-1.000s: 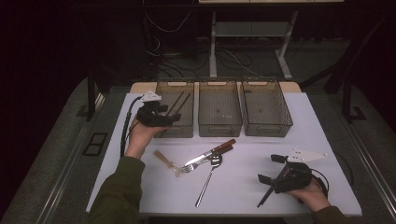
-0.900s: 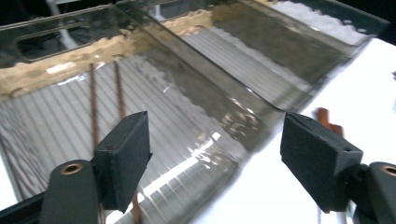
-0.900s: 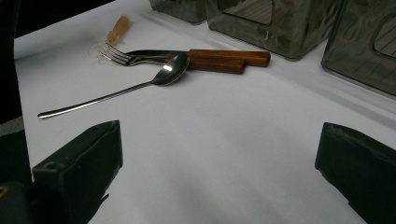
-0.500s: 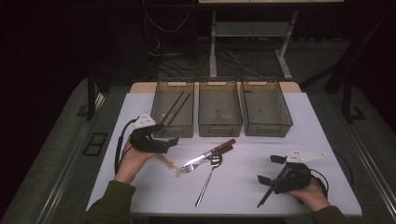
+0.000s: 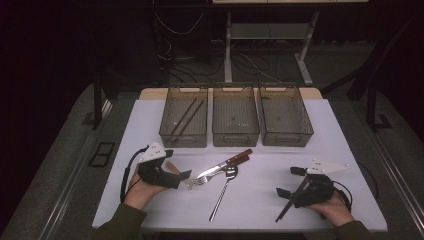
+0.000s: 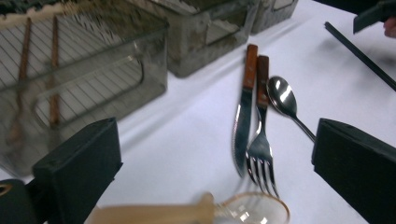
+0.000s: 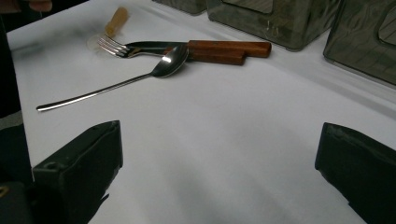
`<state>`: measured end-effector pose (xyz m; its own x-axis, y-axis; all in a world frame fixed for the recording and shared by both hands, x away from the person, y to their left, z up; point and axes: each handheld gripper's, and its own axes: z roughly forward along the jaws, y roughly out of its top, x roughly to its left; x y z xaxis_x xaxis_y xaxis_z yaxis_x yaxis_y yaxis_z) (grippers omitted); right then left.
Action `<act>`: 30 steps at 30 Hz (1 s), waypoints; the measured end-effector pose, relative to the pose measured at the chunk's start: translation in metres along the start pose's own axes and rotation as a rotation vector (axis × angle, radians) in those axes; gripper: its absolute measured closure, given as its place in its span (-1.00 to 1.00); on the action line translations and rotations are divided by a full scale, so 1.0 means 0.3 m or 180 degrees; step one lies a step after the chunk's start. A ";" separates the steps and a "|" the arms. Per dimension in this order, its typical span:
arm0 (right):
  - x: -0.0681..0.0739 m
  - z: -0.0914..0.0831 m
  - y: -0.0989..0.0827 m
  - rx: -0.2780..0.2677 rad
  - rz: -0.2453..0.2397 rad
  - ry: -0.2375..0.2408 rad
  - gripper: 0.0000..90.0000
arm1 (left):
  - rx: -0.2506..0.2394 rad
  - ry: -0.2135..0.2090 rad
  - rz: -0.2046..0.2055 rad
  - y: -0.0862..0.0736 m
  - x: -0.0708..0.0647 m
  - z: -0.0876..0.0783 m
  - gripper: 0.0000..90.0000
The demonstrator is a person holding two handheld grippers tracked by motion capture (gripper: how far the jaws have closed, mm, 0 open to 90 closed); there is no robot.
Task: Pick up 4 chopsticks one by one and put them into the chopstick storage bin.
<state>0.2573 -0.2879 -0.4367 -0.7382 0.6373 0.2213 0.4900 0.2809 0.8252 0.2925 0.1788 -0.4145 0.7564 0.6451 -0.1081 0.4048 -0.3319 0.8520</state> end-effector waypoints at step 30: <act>0.031 -0.062 -0.031 0.0501 -0.0345 0.0280 0.86 | 0.0174 -0.0204 0.0155 -0.090 -0.053 0.014 -1.00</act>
<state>0.2373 -0.2979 -0.4328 -0.8249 0.5339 0.1858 0.4667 0.4575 0.7569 0.2718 0.1746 -0.4379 0.8066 0.5824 -0.1012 0.3928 -0.4000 0.8281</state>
